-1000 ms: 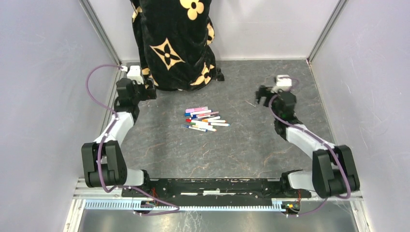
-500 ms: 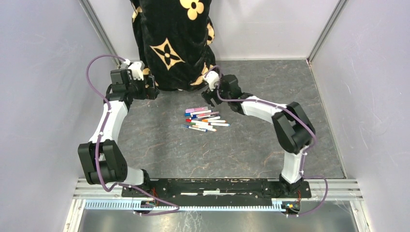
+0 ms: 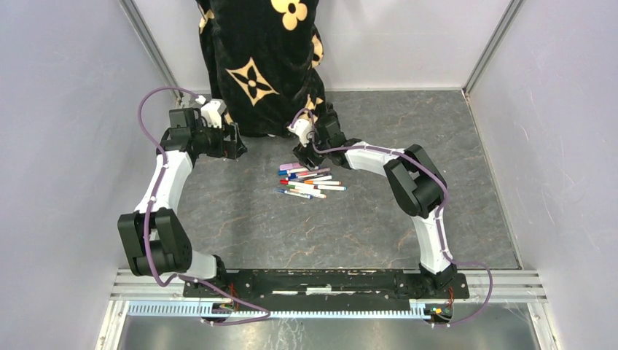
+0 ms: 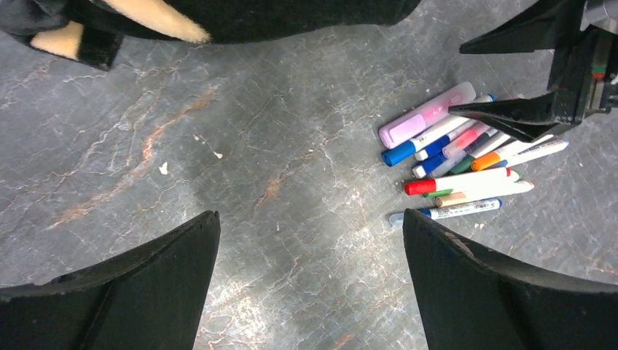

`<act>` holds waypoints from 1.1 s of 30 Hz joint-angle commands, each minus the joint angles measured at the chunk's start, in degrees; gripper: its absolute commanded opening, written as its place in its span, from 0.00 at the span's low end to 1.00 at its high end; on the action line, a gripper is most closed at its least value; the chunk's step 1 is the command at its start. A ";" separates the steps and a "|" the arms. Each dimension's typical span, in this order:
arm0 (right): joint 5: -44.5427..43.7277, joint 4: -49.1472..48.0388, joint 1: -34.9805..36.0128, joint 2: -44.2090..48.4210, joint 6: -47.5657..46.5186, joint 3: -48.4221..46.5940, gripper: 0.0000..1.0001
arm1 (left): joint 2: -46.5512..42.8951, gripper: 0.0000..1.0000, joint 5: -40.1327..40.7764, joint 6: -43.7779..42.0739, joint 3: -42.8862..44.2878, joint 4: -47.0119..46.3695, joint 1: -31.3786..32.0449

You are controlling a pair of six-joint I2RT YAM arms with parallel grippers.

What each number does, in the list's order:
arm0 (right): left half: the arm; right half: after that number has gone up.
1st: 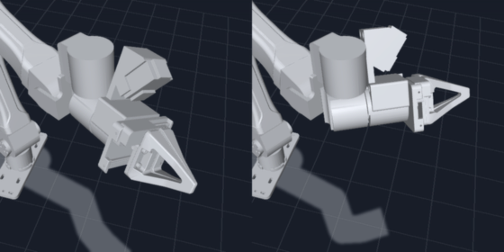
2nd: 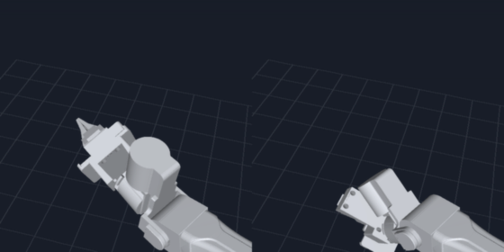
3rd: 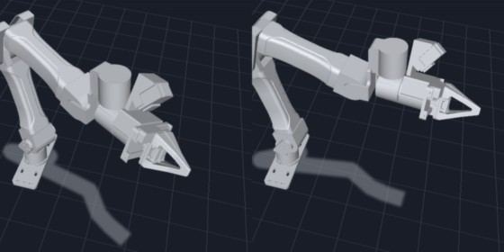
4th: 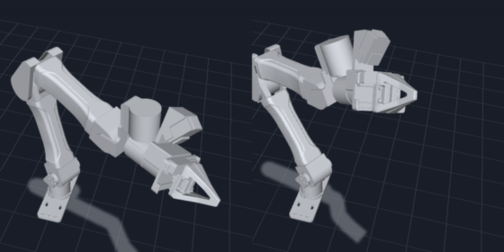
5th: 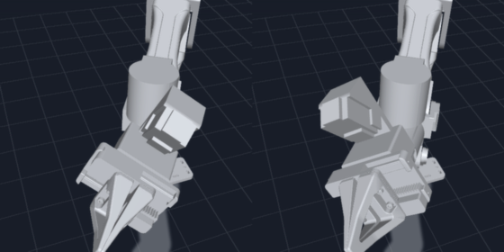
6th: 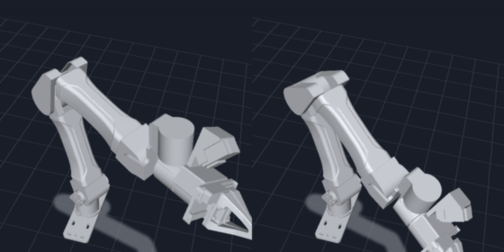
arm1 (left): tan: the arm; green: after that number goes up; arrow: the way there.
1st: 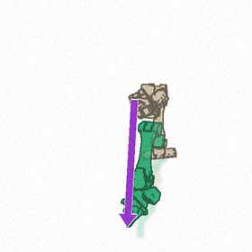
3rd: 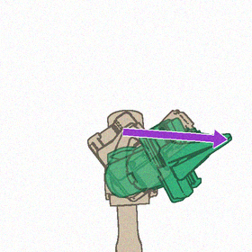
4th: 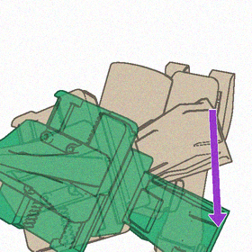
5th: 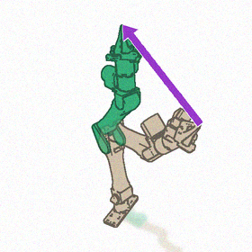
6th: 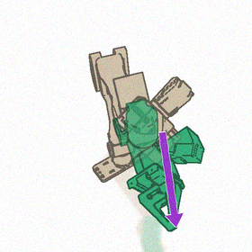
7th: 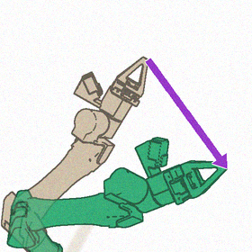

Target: Open the pen caps

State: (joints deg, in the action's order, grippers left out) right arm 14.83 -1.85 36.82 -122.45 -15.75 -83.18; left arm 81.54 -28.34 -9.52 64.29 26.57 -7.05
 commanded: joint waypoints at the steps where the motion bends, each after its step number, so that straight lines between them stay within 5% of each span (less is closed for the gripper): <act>1: 2.33 0.47 0.03 -1.90 -1.13 -3.60 0.64 | 0.54 1.00 -4.07 -2.95 3.17 1.46 -0.37; 12: 3.50 1.21 0.07 -4.37 -1.30 -4.11 0.58 | 0.95 1.00 -7.18 -4.47 4.93 4.43 -0.41; 20: 5.90 -2.38 0.06 -1.45 -0.27 2.90 0.66 | 1.16 1.00 -9.51 -5.79 6.48 6.92 -0.32; 33: 8.59 -2.73 0.14 -0.87 0.19 2.23 0.62 | 1.07 1.00 -12.06 -9.62 7.05 10.70 -0.32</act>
State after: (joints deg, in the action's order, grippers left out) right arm 21.30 -6.85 36.71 -123.44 -15.27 -78.41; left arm 82.61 -37.28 -14.59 68.84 35.05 -7.07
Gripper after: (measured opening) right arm 0.623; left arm 0.997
